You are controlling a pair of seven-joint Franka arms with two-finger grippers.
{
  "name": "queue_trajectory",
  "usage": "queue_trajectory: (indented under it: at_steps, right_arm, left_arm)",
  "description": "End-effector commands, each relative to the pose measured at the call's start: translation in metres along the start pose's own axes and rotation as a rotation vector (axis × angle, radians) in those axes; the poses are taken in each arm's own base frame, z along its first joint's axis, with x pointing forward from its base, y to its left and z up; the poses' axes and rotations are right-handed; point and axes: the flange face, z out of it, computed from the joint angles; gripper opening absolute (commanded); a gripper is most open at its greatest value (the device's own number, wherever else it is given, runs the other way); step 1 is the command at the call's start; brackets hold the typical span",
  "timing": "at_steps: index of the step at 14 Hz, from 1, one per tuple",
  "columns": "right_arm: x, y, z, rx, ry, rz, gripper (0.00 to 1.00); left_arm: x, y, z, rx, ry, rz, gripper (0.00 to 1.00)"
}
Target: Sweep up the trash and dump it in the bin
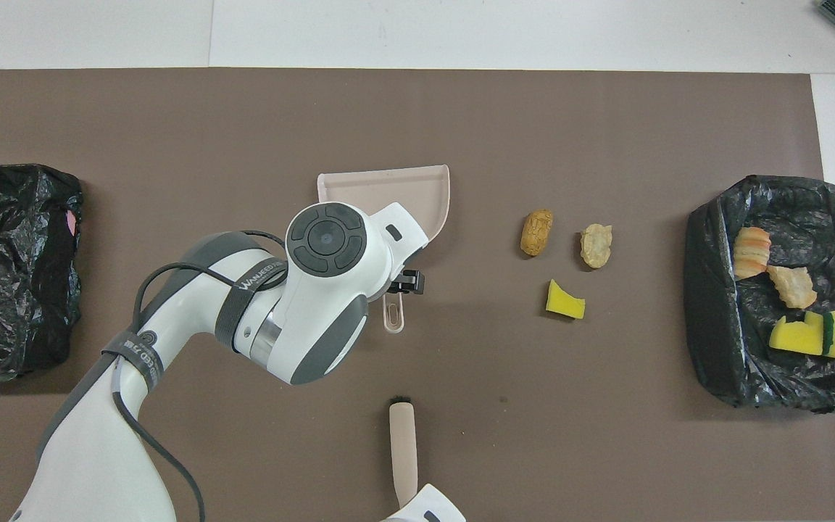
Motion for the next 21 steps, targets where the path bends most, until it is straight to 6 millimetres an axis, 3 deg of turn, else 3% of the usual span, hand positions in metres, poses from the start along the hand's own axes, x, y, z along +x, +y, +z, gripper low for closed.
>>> queue_trajectory:
  at_steps: [1, 2, 3, 6, 7, 8, 10, 12, 14, 16, 18, 21]
  right_arm:
    - [-0.006, 0.008, 0.002, 0.024, 0.007, 0.016, 0.42]
    - [-0.005, 0.008, 0.002, 0.028, 0.010, 0.014, 0.11]
    - [-0.004, 0.007, 0.001, 0.039, 0.021, 0.016, 0.00]
    - [-0.002, 0.006, 0.002, 0.052, 0.032, 0.020, 0.00]
    - [-0.002, 0.004, 0.002, 0.051, 0.030, 0.019, 0.00]
    - [-0.001, 0.003, 0.000, 0.052, 0.031, 0.020, 0.00]
    - [0.000, 0.003, -0.011, 0.061, 0.032, 0.024, 0.00]
    - [-0.005, 0.010, -0.030, 0.045, 0.010, 0.028, 0.00]
    - [-0.006, 0.033, -0.058, 0.025, -0.002, 0.045, 0.00]
    - [-0.011, 0.054, -0.074, -0.028, -0.016, 0.044, 0.00]
    - [-0.006, 0.090, -0.098, -0.100, -0.025, 0.034, 0.00]
    - [0.007, 0.131, -0.129, -0.201, -0.027, -0.020, 0.00]
  left_arm:
    - [0.001, 0.009, 0.013, -0.014, 0.033, -0.029, 1.00]
    - [0.003, 0.010, 0.015, -0.017, 0.037, -0.029, 1.00]
    - [0.002, 0.010, 0.016, -0.016, 0.034, -0.028, 1.00]
    - [-0.001, 0.012, 0.016, -0.010, 0.023, -0.023, 0.76]
    - [-0.002, 0.013, 0.018, -0.007, 0.018, -0.022, 0.65]
    - [-0.002, 0.013, 0.017, -0.006, 0.017, -0.020, 0.46]
    - [-0.003, 0.012, 0.019, -0.003, 0.010, -0.019, 0.21]
    - [-0.004, 0.009, 0.019, 0.029, -0.003, 0.004, 0.05]
    - [-0.005, 0.000, 0.011, 0.094, -0.008, 0.070, 0.00]
    - [-0.010, -0.019, -0.015, 0.133, -0.052, 0.237, 0.00]
    - [-0.007, -0.055, -0.032, 0.182, -0.124, 0.453, 0.00]
    - [-0.005, -0.082, -0.042, 0.183, -0.186, 0.679, 0.00]
